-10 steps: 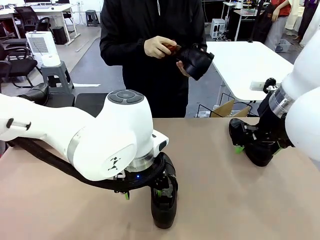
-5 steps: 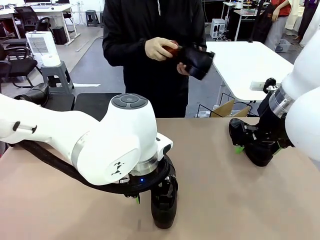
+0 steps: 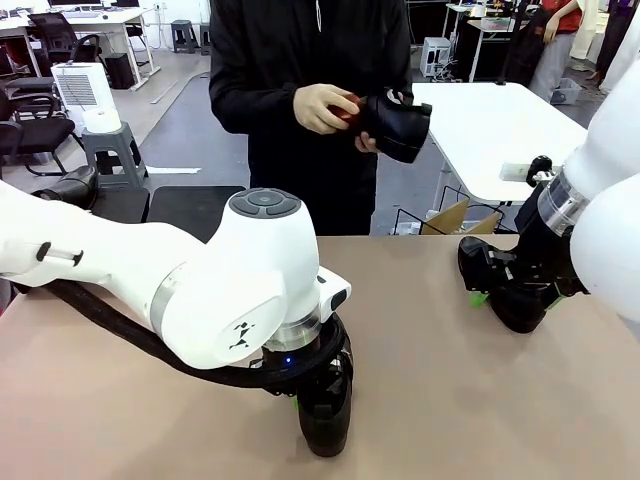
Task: Organize the shoes by placing them on the stand.
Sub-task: Place the Shoe from the middle of the table onto the Shoes Stand.
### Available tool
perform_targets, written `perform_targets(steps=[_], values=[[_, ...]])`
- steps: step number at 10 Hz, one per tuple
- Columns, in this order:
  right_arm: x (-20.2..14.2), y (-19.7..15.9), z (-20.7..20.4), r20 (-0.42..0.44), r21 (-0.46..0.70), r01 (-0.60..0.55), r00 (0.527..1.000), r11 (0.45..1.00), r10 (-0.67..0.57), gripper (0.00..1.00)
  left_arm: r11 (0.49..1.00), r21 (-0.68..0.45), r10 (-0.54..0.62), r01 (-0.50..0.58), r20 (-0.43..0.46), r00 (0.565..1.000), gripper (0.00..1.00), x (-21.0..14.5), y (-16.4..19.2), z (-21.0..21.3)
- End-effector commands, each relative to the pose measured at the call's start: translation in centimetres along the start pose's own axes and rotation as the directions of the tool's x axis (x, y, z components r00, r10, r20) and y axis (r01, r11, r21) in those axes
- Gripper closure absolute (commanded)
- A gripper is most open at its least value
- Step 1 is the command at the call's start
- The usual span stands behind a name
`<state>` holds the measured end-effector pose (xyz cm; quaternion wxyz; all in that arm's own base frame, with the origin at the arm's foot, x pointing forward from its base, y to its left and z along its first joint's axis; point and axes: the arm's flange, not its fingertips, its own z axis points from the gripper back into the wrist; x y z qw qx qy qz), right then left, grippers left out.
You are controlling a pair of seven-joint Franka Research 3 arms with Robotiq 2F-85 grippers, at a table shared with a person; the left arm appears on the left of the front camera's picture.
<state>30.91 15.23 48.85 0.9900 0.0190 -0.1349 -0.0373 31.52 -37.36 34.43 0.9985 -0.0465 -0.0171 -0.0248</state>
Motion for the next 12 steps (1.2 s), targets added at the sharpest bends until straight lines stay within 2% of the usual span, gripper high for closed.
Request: perform_targets(steps=[1,3,4,6,7,10,11,12], values=[[0.0,0.0,0.1,0.000,0.012,-0.002,1.000,1.000,0.002,0.00,1.000,-0.009,-0.019,0.019,0.000,1.000,1.00,0.5,0.0,0.2],[0.0,0.0,0.1,0.000,0.012,-0.002,1.000,1.000,0.002,0.00,0.999,-0.006,-0.034,0.034,-0.025,0.999,1.00,0.4,0.1,0.6],[0.0,0.0,0.1,0.000,0.012,-0.002,1.000,1.000,0.002,0.00,0.997,-0.067,-0.041,0.034,-0.101,0.994,1.00,0.6,1.1,2.0],[0.0,0.0,0.1,0.000,0.012,-0.002,1.000,1.000,0.002,0.00,0.990,-0.088,-0.111,0.110,-0.014,0.994,1.00,1.3,5.2,6.6],[0.0,0.0,0.1,0.000,0.012,-0.002,1.000,1.000,0.002,0.00,0.993,-0.032,-0.113,0.115,0.058,0.992,1.00,2.0,8.3,9.0],[0.0,0.0,0.1,0.000,0.012,-0.002,1.000,1.000,0.002,0.00,0.994,0.074,-0.095,0.081,0.201,0.975,1.00,4.2,15.5,14.0],[0.0,0.0,0.1,0.000,0.012,-0.002,1.000,1.000,0.002,0.00,1.000,0.030,-0.015,0.008,0.249,0.968,1.00,5.3,17.3,14.9],[0.0,0.0,0.1,0.000,0.012,-0.002,1.000,1.000,0.002,0.00,0.996,0.048,-0.087,0.081,0.150,0.985,1.00,4.1,14.3,13.5]])
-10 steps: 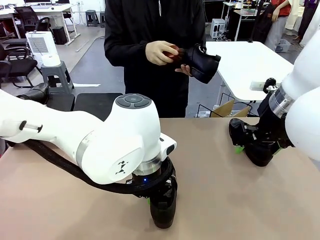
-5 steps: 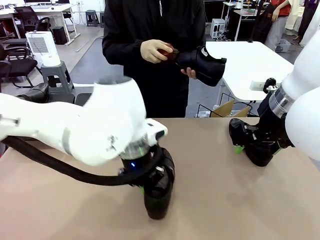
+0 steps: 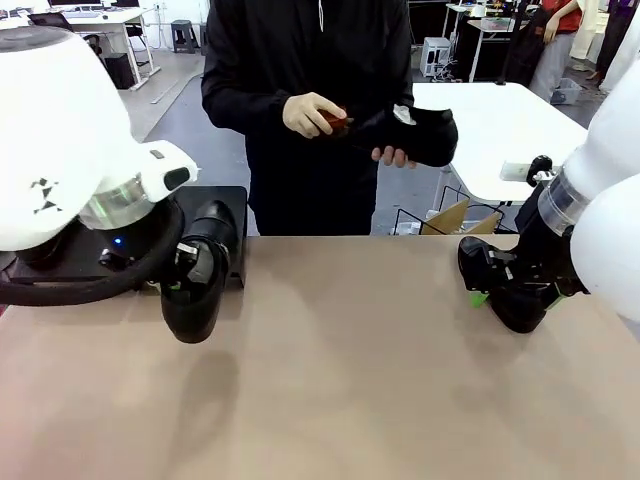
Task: Organize the shoes by placing them on the stand.
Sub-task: Place the Shoe from the middle of the table onto the Shoes Stand.
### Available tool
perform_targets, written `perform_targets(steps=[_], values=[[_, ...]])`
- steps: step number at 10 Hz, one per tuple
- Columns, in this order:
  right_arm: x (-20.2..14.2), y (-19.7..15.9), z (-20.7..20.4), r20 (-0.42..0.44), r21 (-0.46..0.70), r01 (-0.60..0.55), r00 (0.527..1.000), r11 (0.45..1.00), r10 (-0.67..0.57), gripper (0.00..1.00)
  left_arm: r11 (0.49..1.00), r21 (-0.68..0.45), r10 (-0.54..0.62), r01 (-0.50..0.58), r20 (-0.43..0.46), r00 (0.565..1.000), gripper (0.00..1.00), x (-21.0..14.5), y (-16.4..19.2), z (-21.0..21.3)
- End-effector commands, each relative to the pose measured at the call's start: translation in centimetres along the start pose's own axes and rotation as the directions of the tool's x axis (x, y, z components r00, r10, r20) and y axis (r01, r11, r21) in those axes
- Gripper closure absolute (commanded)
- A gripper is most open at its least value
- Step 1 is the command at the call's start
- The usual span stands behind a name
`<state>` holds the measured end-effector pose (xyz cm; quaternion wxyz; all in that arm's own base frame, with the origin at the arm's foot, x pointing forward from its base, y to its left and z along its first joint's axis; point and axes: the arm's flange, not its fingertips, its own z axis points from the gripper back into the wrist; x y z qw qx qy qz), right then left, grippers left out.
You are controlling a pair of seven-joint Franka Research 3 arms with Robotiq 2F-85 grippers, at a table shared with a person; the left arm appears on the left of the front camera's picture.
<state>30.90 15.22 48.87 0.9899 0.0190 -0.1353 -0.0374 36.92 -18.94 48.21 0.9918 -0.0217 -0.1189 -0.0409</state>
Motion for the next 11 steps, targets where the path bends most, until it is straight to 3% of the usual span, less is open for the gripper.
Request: perform_targets(steps=[1,4,5,7,8,9,11], values=[[0.0,0.0,0.1,-0.001,0.012,-0.002,1.000,1.000,0.002,0.00,0.999,-0.018,-0.042,0.041,-0.047,0.998,1.00,-1.0,-3.2,-1.4],[0.0,0.0,0.1,-0.001,0.012,-0.002,1.000,1.000,0.002,0.00,0.999,-0.005,-0.041,0.041,-0.040,0.998,1.00,-0.9,-2.4,-1.5],[0.0,0.0,0.1,-0.001,0.012,-0.002,1.000,1.000,0.002,0.00,1.000,0.031,-0.002,-0.001,0.087,0.996,1.00,-0.3,-0.8,-0.6],[0.0,0.0,0.1,-0.001,0.012,-0.002,1.000,1.000,0.002,0.00,0.995,0.098,0.006,-0.030,0.238,0.971,1.00,1.4,4.1,1.7],[0.0,0.0,0.1,-0.001,0.012,-0.002,1.000,1.000,0.002,0.00,0.992,0.128,-0.048,0.015,0.260,0.964,1.00,2.4,6.6,2.5],[0.0,0.0,0.1,-0.001,0.012,-0.002,1.000,1.000,0.002,0.00,0.978,0.195,0.015,-0.070,0.271,0.963,1.00,4.4,9.9,2.6],[0.0,0.0,0.1,-0.001,0.012,-0.002,1.000,1.000,0.002,0.00,0.967,0.231,0.042,-0.107,0.270,0.962,1.00,6.9,14.7,2.5]])
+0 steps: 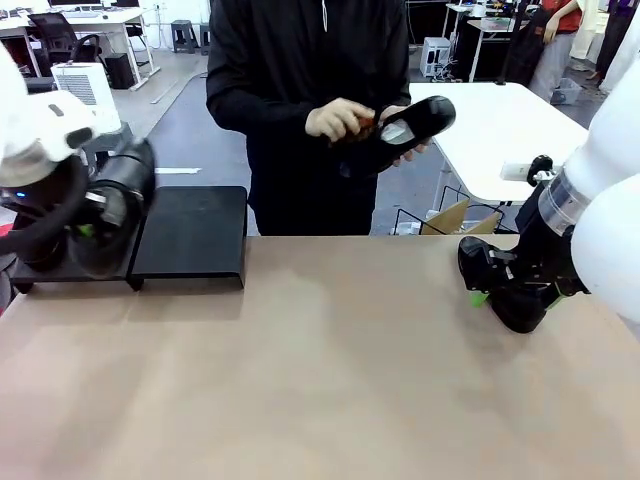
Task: Organize the shoes by placing them on the stand.
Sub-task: Place the Shoe from the middle of the table onto the Shoes Stand.
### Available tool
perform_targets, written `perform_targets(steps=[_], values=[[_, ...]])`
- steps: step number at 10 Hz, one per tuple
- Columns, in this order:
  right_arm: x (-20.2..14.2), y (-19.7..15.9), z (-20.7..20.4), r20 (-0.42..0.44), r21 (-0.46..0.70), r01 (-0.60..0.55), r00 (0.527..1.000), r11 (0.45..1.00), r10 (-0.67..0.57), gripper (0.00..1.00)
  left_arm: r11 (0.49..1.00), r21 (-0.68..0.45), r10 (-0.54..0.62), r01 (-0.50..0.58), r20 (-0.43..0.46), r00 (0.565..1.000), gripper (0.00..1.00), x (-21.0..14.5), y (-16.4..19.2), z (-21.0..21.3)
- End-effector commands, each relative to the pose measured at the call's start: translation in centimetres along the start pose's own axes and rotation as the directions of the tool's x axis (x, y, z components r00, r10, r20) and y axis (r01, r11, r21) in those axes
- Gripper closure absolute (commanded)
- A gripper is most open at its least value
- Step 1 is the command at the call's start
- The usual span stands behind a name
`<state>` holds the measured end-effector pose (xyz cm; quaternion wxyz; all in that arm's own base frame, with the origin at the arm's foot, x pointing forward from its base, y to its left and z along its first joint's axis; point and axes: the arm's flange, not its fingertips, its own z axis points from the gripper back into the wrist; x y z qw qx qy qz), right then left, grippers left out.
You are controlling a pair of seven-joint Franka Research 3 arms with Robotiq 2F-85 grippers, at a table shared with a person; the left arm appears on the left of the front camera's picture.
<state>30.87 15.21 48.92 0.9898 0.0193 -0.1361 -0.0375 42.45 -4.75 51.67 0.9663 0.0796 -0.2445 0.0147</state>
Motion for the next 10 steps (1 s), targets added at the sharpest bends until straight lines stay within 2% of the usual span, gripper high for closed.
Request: perform_targets(steps=[1,3,5,10], values=[[0.1,0.0,0.1,-0.002,0.012,-0.002,1.000,1.000,0.002,0.00,0.999,0.031,-0.032,0.032,0.028,0.999,1.00,2.7,1.5,-1.9],[0.1,0.0,0.1,-0.002,0.012,-0.002,1.000,1.000,0.002,0.00,0.998,0.028,0.052,-0.053,0.046,0.998,1.00,4.3,3.7,-4.3],[0.1,0.0,0.1,-0.002,0.012,-0.002,1.000,1.000,0.002,0.00,1.000,0.005,0.014,-0.014,0.049,0.999,1.00,4.8,3.9,-6.8],[0.1,0.0,0.1,-0.002,0.012,-0.002,1.000,1.000,0.002,0.00,0.996,0.012,0.088,-0.090,0.099,0.991,1.00,4.7,4.2,-10.2]])
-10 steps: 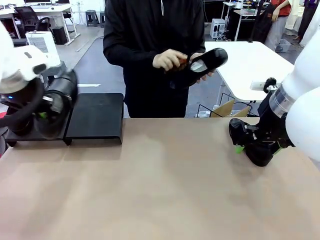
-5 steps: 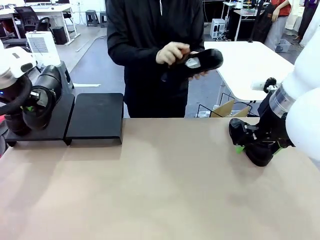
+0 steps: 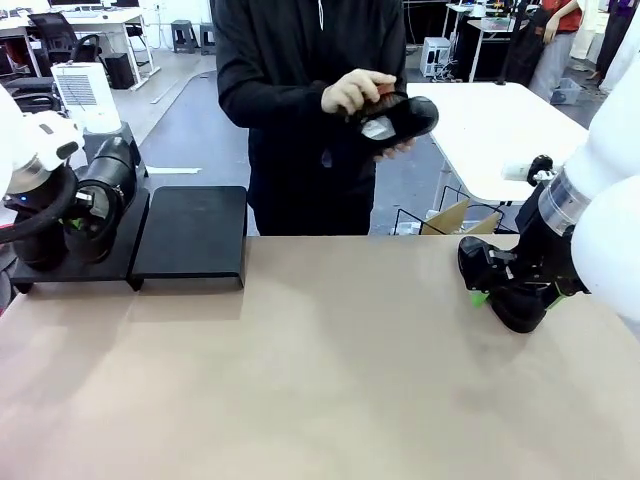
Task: Organize the shoes by placing them on the stand.
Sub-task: Place the Shoe from the middle of the table onto the Shoes Stand.
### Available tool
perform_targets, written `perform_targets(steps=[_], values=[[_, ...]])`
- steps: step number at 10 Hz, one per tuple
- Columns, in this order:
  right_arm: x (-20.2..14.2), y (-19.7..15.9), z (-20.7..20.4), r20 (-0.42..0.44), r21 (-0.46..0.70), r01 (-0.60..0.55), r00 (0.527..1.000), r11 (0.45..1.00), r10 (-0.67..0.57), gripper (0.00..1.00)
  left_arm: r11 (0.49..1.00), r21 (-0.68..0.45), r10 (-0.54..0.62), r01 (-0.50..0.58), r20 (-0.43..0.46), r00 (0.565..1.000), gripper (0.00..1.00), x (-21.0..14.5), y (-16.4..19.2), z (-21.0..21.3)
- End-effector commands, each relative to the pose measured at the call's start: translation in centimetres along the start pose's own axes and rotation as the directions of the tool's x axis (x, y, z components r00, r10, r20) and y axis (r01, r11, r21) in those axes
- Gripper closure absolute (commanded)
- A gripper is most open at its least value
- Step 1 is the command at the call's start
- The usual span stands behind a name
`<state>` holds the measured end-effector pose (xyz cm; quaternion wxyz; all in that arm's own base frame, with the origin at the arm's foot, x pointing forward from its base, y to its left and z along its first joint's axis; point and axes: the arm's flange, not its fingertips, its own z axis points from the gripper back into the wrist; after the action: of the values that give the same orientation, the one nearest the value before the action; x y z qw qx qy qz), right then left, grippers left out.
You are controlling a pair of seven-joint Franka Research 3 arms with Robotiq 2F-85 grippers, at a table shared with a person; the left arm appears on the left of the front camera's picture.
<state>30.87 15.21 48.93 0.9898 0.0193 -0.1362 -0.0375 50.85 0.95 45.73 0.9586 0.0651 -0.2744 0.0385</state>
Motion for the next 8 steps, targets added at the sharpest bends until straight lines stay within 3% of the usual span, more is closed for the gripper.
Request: perform_targets(steps=[1,8], values=[[0.1,0.0,0.0,-0.002,0.012,-0.002,1.000,1.000,0.002,0.00,0.999,0.035,0.027,-0.028,0.040,0.999,1.00,0.2,-0.1,-0.6],[0.1,0.0,0.0,-0.002,0.012,-0.002,1.000,1.000,0.002,0.00,0.998,0.016,0.063,-0.064,0.052,0.997,1.00,-0.1,-0.7,-2.8]])
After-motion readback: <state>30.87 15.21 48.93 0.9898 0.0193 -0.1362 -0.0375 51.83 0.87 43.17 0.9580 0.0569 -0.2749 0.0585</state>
